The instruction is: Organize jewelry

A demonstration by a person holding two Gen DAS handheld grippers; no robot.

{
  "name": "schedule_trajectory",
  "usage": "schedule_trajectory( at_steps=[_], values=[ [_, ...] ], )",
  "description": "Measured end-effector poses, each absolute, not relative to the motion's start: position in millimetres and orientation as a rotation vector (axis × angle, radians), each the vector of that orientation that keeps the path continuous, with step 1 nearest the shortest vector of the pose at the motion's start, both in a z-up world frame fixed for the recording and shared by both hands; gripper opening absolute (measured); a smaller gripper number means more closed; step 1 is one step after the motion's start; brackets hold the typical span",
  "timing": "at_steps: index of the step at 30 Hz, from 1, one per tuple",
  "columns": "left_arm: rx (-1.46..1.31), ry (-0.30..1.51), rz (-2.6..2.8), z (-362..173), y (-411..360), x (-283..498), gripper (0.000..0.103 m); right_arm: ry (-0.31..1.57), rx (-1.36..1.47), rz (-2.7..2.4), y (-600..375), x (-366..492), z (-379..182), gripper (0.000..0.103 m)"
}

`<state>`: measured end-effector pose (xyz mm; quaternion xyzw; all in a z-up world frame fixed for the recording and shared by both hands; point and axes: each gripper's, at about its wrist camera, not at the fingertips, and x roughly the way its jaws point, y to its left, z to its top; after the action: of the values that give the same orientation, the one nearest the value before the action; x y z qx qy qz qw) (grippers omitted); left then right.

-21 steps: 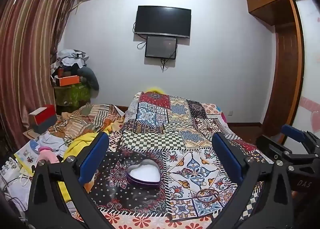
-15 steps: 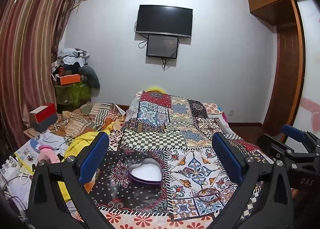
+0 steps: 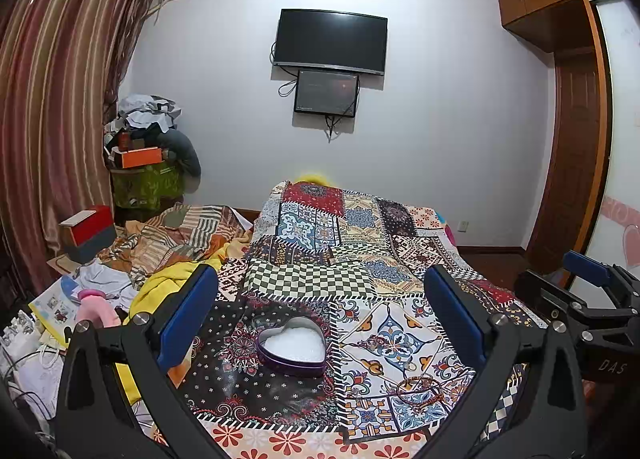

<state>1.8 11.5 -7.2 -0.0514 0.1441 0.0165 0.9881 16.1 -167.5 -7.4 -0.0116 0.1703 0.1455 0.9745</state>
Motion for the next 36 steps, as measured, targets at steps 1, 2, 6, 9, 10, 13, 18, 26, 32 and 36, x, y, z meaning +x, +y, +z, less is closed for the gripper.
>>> schedule_trajectory(
  at_steps=[1,2,6,9,10,13,18,26,32,36],
  values=[
    [-0.105,0.29,0.033,-7.3,12.2,1.9,0.103,0.344,-0.023,0.294,-167.4,15.8,-7.6,0.103],
    [-0.106,0.29,0.033,-7.4,12.5,1.9,0.103,0.343,-0.023,0.294,-167.3,15.5,-7.7,0.103],
    [-0.106,0.29,0.033,-7.6,12.8,1.4,0.103,0.345,-0.023,0.296,-167.3,16.6,-8.2,0.103],
    [-0.108,0.292,0.033,-8.3,12.9,1.4,0.103,0.346,-0.023,0.296,-166.6,16.4,-8.3,0.103],
    [-0.109,0.295,0.033,-8.7,13.0,1.7,0.103,0.346,-0.024,0.296,-166.2,15.9,-8.4,0.103],
    [-0.112,0.299,0.034,-8.9,14.2,4.5,0.103,0.347,-0.024,0.297,-166.7,16.4,-7.8,0.103],
    [-0.112,0.299,0.034,-9.7,14.3,4.3,0.103,0.352,-0.025,0.301,-164.7,17.8,-10.0,0.103],
    [-0.115,0.305,0.032,-11.4,12.6,3.5,0.103,0.356,-0.026,0.307,-164.5,18.1,-10.0,0.103],
    [-0.116,0.309,0.035,-8.0,15.3,5.9,0.103,0.356,-0.026,0.309,-164.5,17.3,-9.4,0.103],
    [-0.115,0.307,0.035,-8.7,14.7,6.0,0.103,0.355,-0.026,0.308,-164.8,17.2,-9.8,0.103]
  ],
)
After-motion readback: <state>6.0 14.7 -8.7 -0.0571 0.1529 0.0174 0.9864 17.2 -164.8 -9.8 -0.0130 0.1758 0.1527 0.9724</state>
